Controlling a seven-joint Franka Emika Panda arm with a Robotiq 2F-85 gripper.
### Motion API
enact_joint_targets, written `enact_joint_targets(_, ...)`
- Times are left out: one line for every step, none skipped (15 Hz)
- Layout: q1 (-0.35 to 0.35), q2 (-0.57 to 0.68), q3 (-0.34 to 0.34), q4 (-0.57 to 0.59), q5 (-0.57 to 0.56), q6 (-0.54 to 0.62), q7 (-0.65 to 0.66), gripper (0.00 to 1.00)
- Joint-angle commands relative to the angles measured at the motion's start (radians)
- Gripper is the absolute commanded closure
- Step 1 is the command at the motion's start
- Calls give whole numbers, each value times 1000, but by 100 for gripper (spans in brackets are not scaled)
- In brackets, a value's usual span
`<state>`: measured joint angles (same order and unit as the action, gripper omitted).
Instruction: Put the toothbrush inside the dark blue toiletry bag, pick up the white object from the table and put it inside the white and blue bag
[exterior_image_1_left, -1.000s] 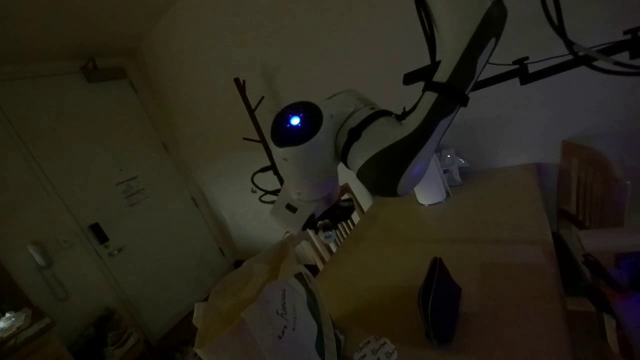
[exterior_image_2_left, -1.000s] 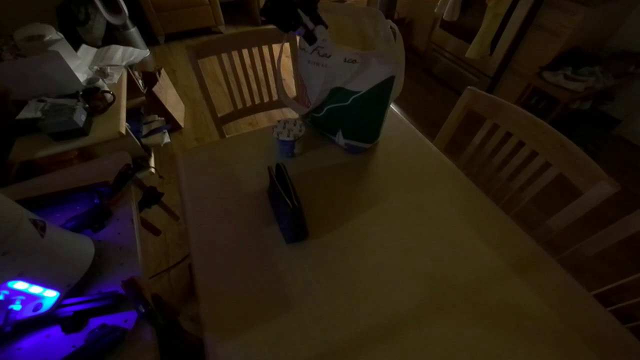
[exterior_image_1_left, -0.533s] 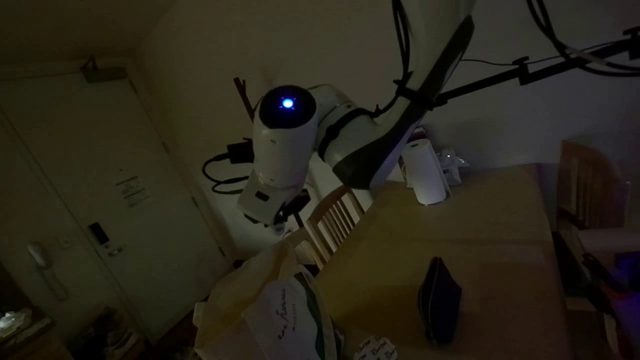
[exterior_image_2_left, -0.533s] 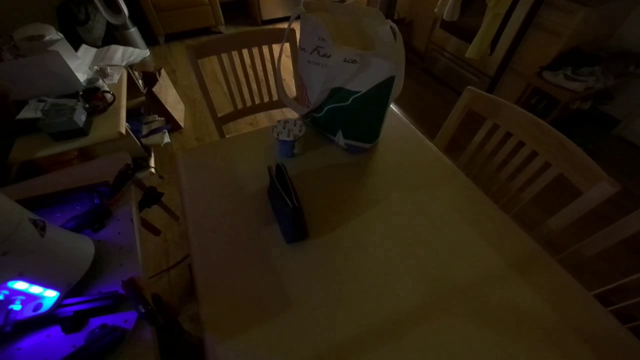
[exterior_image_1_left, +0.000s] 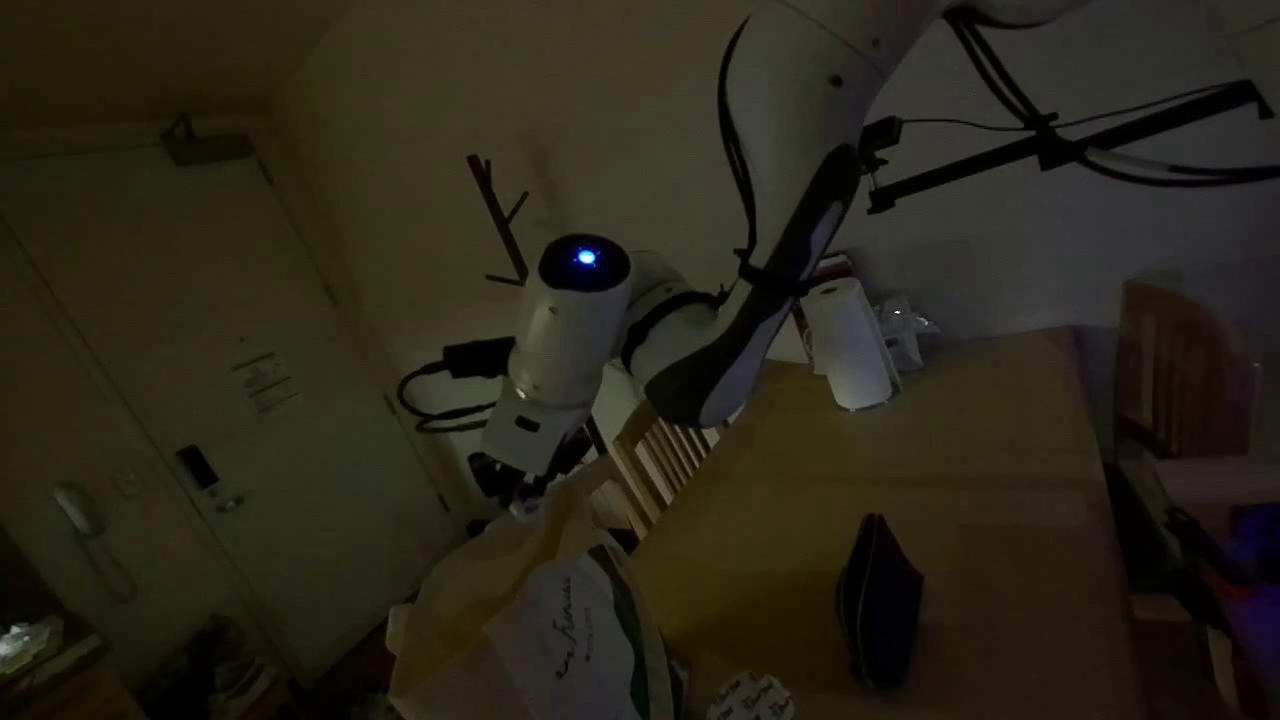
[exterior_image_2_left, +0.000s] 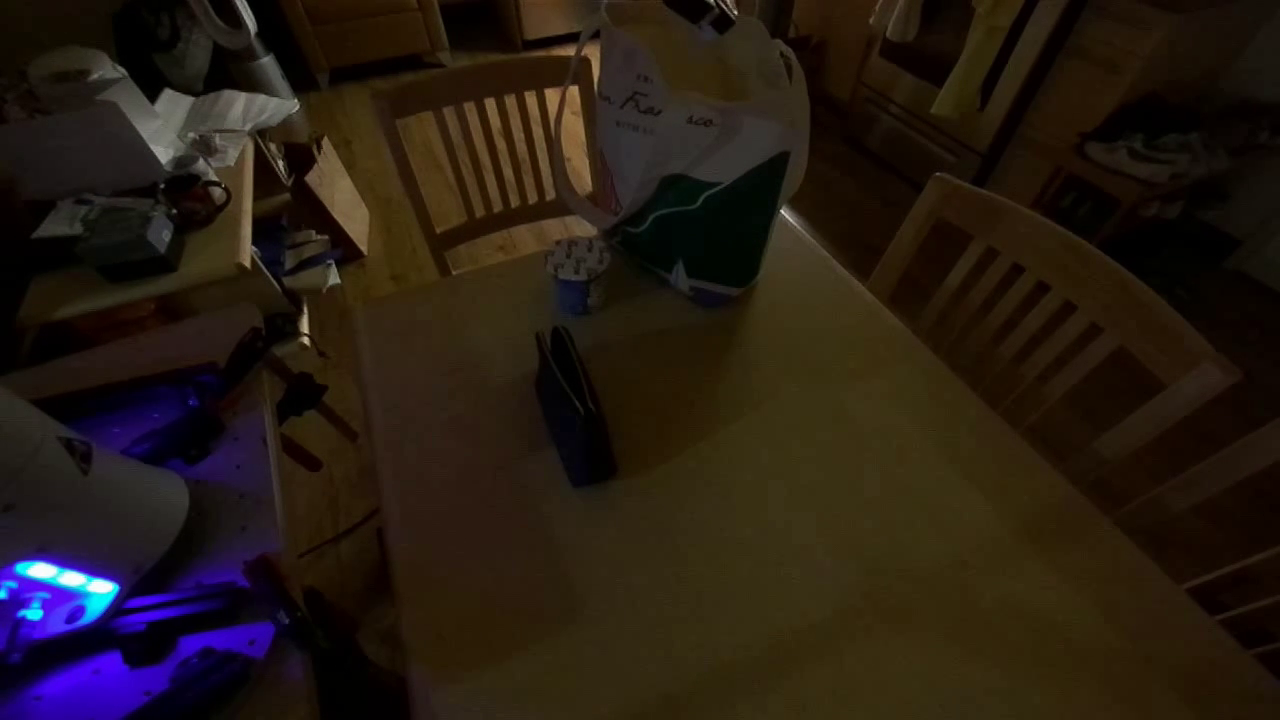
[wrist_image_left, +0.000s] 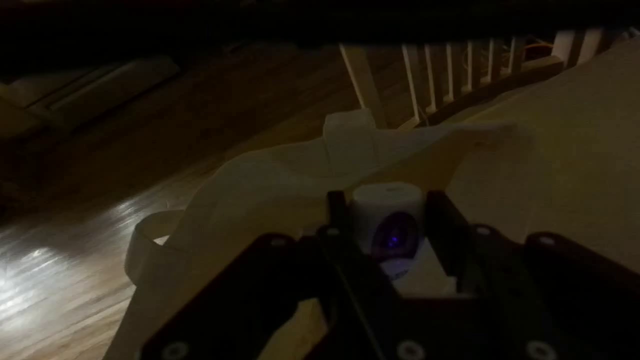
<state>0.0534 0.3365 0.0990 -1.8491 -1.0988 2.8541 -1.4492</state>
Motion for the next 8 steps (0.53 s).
enact_joint_targets(-77,84,59,45,148,93,-204,83)
enact_joint_targets(-99,101,80,48,188,103,-260,83)
enact_joint_targets(-123,119,106,52,223,114,-323,83)
enact_joint_targets(-149,136,136,54,263,116,-381,83)
enact_joint_targets(-176,151,169,56,304,111,-432,83)
enact_joint_targets(-201,163,200,60,336,100,-481,83)
enact_joint_targets(-223,171,231,62,368,80,-521,83)
enact_joint_targets(-235,176,245,67,389,60,-535,68)
